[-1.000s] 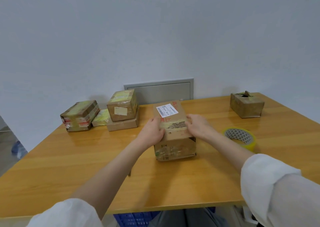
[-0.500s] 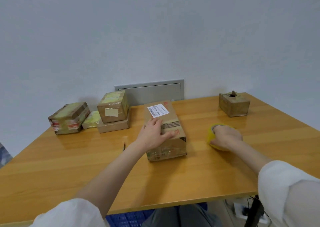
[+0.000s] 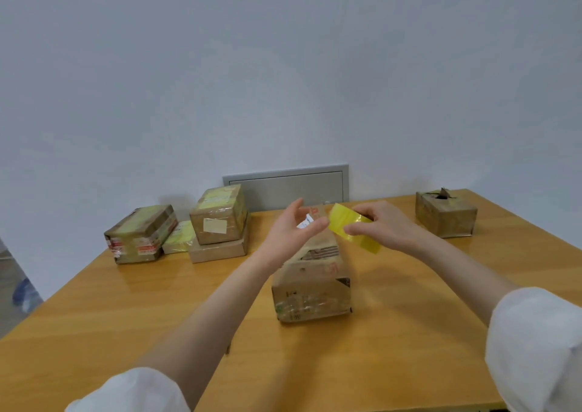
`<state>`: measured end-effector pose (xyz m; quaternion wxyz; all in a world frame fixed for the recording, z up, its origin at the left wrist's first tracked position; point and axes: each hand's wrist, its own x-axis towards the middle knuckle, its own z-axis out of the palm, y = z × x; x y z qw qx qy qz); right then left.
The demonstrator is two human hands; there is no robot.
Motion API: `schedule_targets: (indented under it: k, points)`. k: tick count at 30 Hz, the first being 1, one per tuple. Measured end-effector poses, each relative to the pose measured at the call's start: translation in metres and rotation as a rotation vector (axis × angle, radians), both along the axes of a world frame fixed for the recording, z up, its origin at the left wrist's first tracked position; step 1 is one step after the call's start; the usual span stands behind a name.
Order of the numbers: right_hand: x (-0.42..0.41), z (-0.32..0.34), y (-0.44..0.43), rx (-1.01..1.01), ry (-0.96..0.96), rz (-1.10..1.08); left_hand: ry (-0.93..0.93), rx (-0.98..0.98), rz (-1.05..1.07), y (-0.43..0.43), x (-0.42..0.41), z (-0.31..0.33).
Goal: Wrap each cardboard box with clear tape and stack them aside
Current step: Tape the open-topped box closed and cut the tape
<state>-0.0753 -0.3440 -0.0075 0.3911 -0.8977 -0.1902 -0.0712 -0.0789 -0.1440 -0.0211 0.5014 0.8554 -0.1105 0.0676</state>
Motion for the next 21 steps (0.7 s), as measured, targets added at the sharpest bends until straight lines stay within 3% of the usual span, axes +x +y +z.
schedule_targets:
  k: [3, 6, 11, 18, 21]
  points:
    - [0.007, 0.001, 0.008, 0.031, -0.014, 0.040, -0.036, 0.039, -0.027, -0.012, 0.001, 0.007]
    - [0.010, 0.002, 0.014, 0.019, -0.033, 0.058, -0.143, -0.107, 0.152, -0.015, 0.006, 0.008]
    - [0.013, 0.009, 0.022, -0.023, -0.052, 0.084, -0.103, -0.232, 0.235, -0.012, 0.014, 0.017]
    - [0.013, 0.032, 0.015, 0.262, 0.190, 0.187, -0.009, -0.370, 0.310, 0.006, 0.017, 0.023]
    - [0.020, 0.035, 0.008, 0.218, 0.169, 0.133, 0.005, -0.466, 0.340, 0.017, 0.011, 0.025]
